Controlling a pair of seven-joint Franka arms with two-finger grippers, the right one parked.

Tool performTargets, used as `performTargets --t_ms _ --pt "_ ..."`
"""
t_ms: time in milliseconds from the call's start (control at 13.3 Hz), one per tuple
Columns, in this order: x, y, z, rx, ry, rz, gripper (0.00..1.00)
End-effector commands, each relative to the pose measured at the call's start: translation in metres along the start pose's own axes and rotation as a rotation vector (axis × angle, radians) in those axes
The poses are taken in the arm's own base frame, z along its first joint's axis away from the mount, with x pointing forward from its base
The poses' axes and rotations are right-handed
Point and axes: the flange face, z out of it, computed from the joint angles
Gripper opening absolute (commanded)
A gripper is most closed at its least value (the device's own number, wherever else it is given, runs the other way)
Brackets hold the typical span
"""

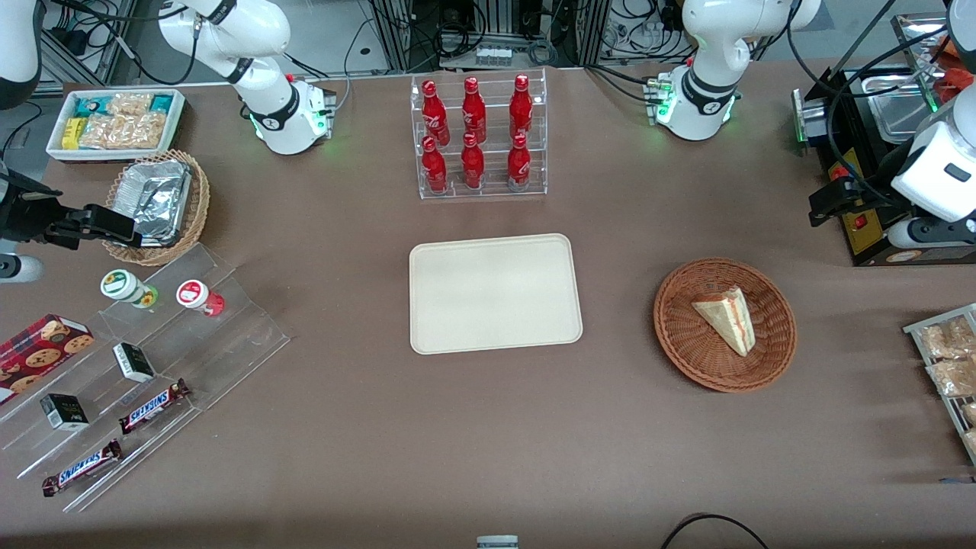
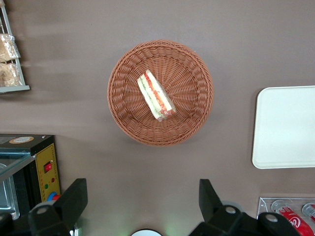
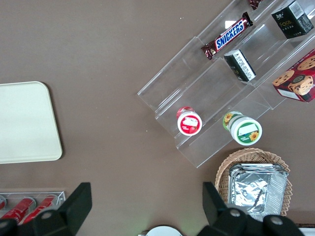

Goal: Place sandwich from basket to tray
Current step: 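Lower the open left gripper over the wrapped sandwich in the basket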

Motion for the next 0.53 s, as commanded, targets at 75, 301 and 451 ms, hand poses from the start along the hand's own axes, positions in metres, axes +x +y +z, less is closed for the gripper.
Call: performTargets --t_ms 75,301,451 --pt "-0.002 -0.004 -0.004 0.006 -0.008 0.008 1.0" --pt "0.011 -0.005 0.022 0.022 -0.007 -0.014 1.0" --pt "0.02 -0.001 0.064 0.046 0.009 -0.083 1.0"
